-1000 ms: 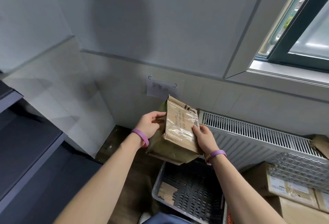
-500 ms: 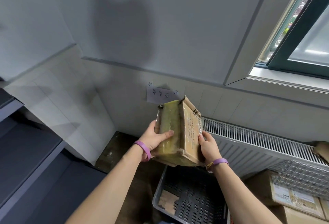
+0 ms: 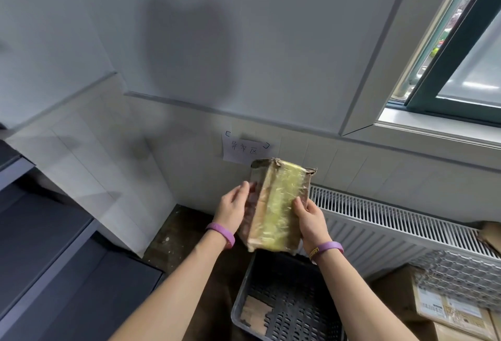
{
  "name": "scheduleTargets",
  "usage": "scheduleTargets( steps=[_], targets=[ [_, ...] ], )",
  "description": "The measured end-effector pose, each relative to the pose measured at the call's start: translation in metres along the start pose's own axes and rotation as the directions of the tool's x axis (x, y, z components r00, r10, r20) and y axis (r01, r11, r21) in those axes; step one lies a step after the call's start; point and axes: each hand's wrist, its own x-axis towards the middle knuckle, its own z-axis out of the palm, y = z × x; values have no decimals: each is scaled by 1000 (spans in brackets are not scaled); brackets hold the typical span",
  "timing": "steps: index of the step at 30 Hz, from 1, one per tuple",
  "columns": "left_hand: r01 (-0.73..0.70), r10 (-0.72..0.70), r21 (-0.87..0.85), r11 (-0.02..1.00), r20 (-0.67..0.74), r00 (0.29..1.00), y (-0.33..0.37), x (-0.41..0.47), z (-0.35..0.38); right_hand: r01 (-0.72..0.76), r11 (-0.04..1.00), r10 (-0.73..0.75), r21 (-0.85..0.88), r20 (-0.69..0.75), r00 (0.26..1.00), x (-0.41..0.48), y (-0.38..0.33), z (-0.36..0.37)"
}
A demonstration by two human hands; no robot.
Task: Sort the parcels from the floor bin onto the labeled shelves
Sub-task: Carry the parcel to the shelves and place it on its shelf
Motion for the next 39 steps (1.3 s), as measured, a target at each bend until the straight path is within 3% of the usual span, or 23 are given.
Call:
scheduleTargets(
  steps=[2,5,8,12,16,19,26,30,35,37,39],
  targets=[
    [21,-20,17,1000,-13,1000,-5,5,-5,-17,1000,15,-24,-78,997,2,5,-5],
    [125,-126,221,967,-10,992,-14,9,-11,-77,996,71,-41,-124,990,2,8,-9],
    [280,-290,114,953,83,953,-18,8,-11,-114,993,112,-2,-142,983,2,8,-7],
    [236,-239,70,969,47,970,-22,6,-10,6,997,-23,-79,-212,977,0,1,-7],
    [201,-193,110,973,-82,978,-25,4,-4,55,979,-50,-196,29,998,-5,-14,-1],
    [179,-161,107,978,-154,975,-23,5,-3,-13,992,29,-124,127,992,-13,-13,4],
    [99,-59,152,983,-248,967,-22,8,-11,-170,982,184,-81,232,955,-23,-11,9],
    [126,-102,42,991,-361,927,-25,8,-13,-109,989,136,-98,337,932,-29,-6,16],
    [325,-311,4,946,-279,909,-27,11,-18,9,1000,-12,17,184,983,-23,-8,30],
    [244,-219,64,968,-264,939,-22,10,-25,82,990,-62,-114,168,984,-17,-15,29],
    [52,24,281,958,-257,966,-19,14,-35,171,935,-108,-312,207,972,-11,-20,27]
  ],
)
